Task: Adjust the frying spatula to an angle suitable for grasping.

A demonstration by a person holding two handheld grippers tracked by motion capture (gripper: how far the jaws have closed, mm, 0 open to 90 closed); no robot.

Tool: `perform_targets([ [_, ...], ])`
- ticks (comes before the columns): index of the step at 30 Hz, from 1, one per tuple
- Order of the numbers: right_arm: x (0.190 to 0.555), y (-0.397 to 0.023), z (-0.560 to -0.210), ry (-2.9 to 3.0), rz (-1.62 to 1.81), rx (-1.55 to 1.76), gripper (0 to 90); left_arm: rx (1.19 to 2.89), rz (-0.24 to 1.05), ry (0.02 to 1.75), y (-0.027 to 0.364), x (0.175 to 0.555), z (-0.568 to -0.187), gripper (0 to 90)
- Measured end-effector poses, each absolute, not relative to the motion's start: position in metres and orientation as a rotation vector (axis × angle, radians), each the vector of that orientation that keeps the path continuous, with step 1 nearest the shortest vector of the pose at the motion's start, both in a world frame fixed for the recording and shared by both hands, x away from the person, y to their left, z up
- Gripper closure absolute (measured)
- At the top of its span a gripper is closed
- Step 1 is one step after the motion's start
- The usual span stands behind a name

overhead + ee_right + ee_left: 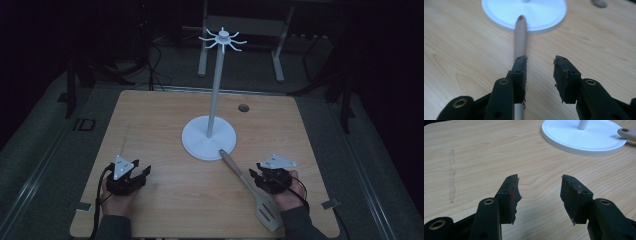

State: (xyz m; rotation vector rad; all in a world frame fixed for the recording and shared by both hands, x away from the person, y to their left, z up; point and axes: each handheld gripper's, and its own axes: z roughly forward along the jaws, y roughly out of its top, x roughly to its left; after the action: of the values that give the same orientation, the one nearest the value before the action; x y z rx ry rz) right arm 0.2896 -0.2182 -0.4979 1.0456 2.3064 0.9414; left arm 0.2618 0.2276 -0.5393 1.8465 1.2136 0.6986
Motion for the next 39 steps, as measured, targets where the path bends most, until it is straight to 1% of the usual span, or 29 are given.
perform_targets([
  [11, 0.315, -0.187, -0.532, 2.517, 0.753, 1.013, 65.3, 1.844, 0.709, 1.212, 0.229, 0.261, -0.538, 48.6],
  [14, 0.319, -0.185, -0.54, 2.557, 0.719, 1.021, 70.3, 1.843, 0.71, 1.213, 0.229, 0.261, -0.538, 48.6],
  [15, 0.319, -0.185, -0.54, 2.557, 0.719, 1.021, 70.3, 1.843, 0.71, 1.213, 0.229, 0.261, -0.538, 48.6],
  [16, 0.322, -0.185, -0.543, 2.577, 0.721, 1.037, 73.4, 1.842, 0.711, 1.213, 0.229, 0.261, -0.538, 48.6],
  [20, 0.327, -0.185, -0.541, 2.603, 0.701, 1.01, 75.3, 1.843, 0.711, 1.212, 0.229, 0.261, -0.538, 48.7],
  [23, 0.331, -0.184, -0.54, 2.618, 0.689, 0.981, 75.4, 1.842, 0.711, 1.212, 0.229, 0.261, -0.538, 48.6],
  [32, 0.358, -0.18, -0.539, 2.601, 0.699, 1.038, 75.2, 1.84, 0.712, 1.212, 0.229, 0.261, -0.538, 48.5],
  [39, 0.368, -0.176, -0.541, 2.595, 0.692, 1.063, 72.0, 1.839, 0.714, 1.211, 0.229, 0.261, -0.538, 48.4],
])
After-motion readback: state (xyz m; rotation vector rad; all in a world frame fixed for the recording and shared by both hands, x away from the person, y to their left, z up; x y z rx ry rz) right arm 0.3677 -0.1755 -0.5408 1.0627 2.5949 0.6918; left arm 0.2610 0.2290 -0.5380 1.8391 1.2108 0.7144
